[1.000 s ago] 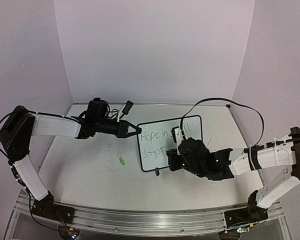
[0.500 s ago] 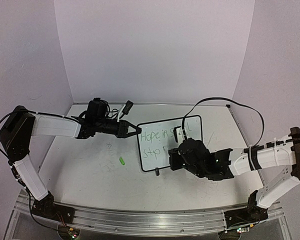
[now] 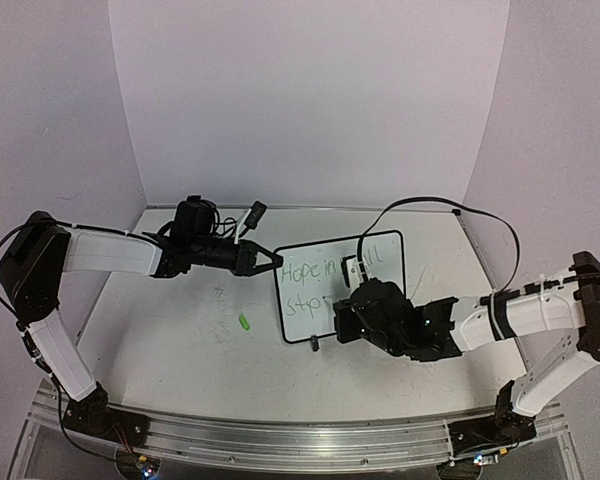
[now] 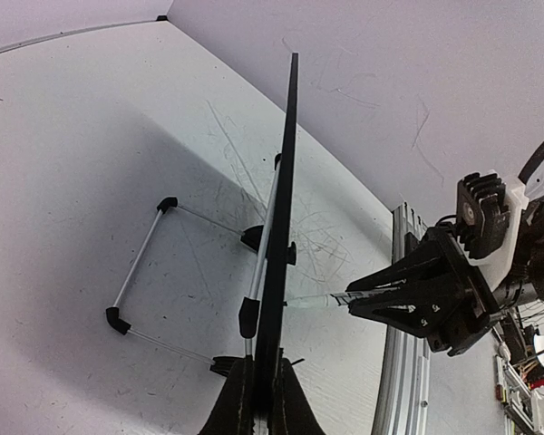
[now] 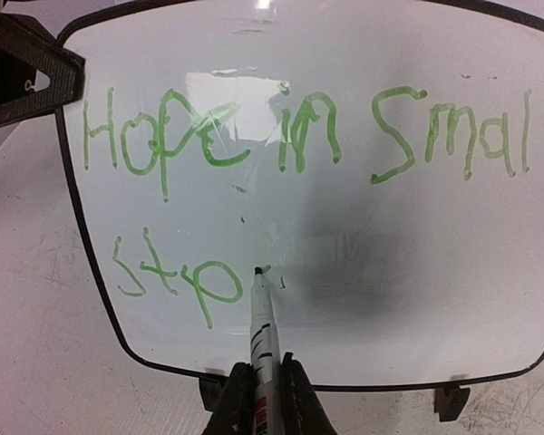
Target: Write a sentence on the whiteboard
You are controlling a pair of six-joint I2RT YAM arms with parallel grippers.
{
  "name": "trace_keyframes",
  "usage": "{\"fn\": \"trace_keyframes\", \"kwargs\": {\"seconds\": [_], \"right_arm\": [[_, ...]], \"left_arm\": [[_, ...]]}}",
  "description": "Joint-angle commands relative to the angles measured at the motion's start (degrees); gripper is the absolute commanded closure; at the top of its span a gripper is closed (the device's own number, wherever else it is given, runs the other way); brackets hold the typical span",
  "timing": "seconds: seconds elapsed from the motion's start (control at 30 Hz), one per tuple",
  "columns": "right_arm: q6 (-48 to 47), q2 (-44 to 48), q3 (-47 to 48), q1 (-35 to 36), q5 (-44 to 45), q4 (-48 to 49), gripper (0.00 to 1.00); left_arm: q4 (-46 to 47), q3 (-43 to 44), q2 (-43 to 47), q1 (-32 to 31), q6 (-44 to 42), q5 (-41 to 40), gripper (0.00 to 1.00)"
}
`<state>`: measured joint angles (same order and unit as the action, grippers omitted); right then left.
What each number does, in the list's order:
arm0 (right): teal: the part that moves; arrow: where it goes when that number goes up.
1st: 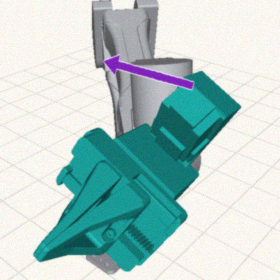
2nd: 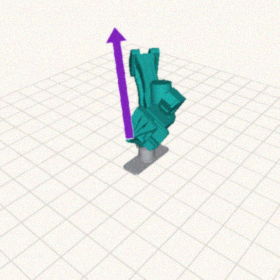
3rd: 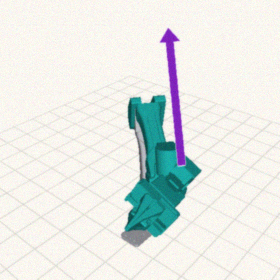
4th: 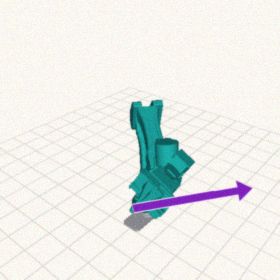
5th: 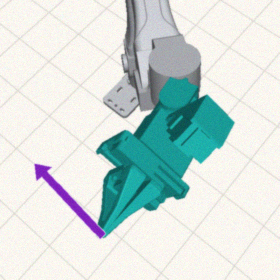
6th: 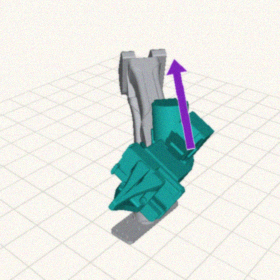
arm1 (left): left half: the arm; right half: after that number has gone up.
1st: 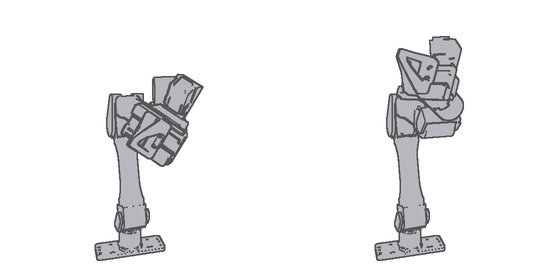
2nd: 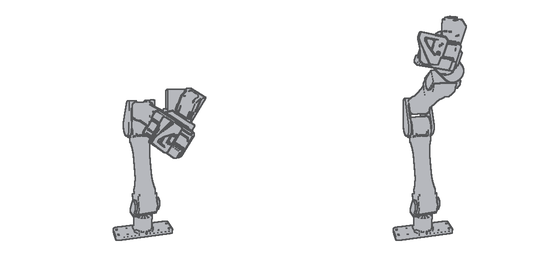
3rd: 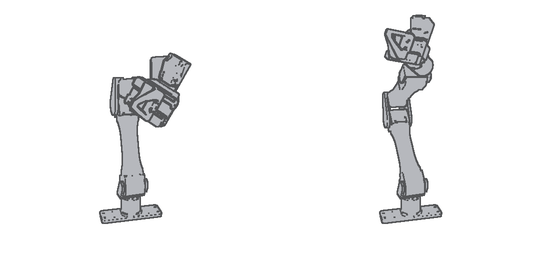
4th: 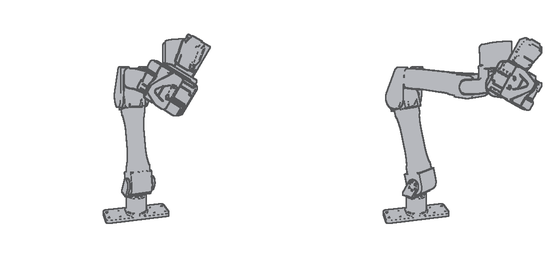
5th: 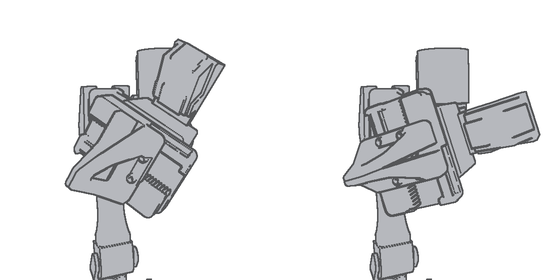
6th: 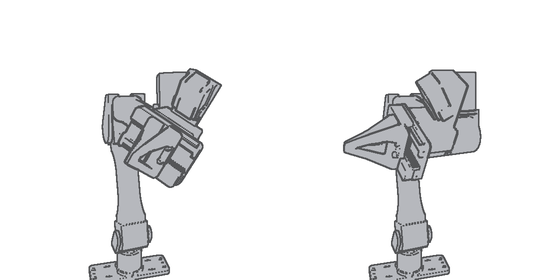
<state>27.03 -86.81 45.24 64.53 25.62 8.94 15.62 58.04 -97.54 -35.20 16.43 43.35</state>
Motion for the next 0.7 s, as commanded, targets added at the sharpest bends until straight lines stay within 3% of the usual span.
{"fn": "trace_keyframes", "kwargs": {"seconds": [0.0, 0.33, 0.67], "right_arm": [[-0.7, -1.0, 2.3, -0.3, -0.6, 0.2, 1.00], [0.9, -1.3, 1.1, -0.4, -2.7, -0.5, 1.00], [4.4, 0.6, -0.6, -0.4, 1.9, -2.4, 1.00]], "left_arm": [[-1.4, 1.7, 1.4, 0.0, -0.1, -1.3, 1.00], [-1.4, 1.8, 1.6, -0.1, -0.1, -1.3, 1.00], [-1.4, 1.8, 1.6, -0.2, -0.1, -1.3, 1.00]]}}
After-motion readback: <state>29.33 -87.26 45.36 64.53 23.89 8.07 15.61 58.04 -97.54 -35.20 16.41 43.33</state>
